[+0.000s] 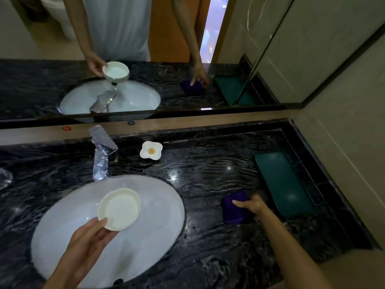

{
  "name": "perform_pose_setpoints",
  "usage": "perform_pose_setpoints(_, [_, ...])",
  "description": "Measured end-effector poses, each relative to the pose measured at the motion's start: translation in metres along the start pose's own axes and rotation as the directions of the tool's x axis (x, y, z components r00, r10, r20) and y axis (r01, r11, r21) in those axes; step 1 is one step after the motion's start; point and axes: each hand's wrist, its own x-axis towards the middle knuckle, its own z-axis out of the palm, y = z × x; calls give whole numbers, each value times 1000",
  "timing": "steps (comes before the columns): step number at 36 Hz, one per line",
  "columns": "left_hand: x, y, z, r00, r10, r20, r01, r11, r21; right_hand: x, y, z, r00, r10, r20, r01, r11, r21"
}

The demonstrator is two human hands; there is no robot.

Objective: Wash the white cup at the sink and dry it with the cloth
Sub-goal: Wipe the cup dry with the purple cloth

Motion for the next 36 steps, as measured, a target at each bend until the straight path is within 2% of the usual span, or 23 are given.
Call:
perform_pose_setpoints(2, [-1, -2, 2, 1000, -8, -8, 8, 1000, -3, -6, -4, 9, 1000, -24, -2, 24, 998, 65])
perform_pose_setpoints(6, [-3, -4, 2, 999, -21, -30, 21, 1000, -12, -85, -56, 25, 997, 77, 16, -79, 990, 117])
perform_pose_setpoints(10, [-3, -5, -2, 999, -27, -44, 26, 999, -22, -92, -58, 31, 993, 113, 19, -115, 984, 138])
perform_pose_setpoints(12, [-5, -6, -2, 998, -21, -56, 20, 1000, -24, -79, -48, 33, 997, 79, 3, -78, 984, 163])
perform_pose_setpoints(16, [-11, -6, -6, 998, -14, -58, 12, 999, -43, -106, -60, 49, 996, 4, -87, 2, 998, 62])
perform_pose_setpoints(18, [-14, -5, -8, 998, -12, -63, 9, 999, -48, -112, -61, 56, 995, -33, -98, 40, 996, 74])
perform_pose_setpoints(24, [-19, 1, -17, 999, -21, -40, 19, 998, -57, -143, -63, 68, 999, -8, 50, -9, 943, 333])
perform_pose_setpoints(28, [-20, 8, -27, 999, -40, -5, 40, 999, 0, -185, -70, 88, 985, -83, 154, -7, 860, 511])
perform_pose_setpoints(31, [-20, 12, -35, 998, -63, 31, 61, 997, 38, -223, -81, 111, 972, -163, 167, 28, 793, 609])
perform_pose_setpoints(34, [-24, 17, -40, 995, -58, 87, 52, 996, 66, -263, -96, 137, 958, -229, 175, 53, 737, 673])
perform_pose_setpoints(36, [-27, 20, -44, 991, -48, 124, 38, 996, 86, -288, -108, 154, 944, -267, 194, 74, 742, 666])
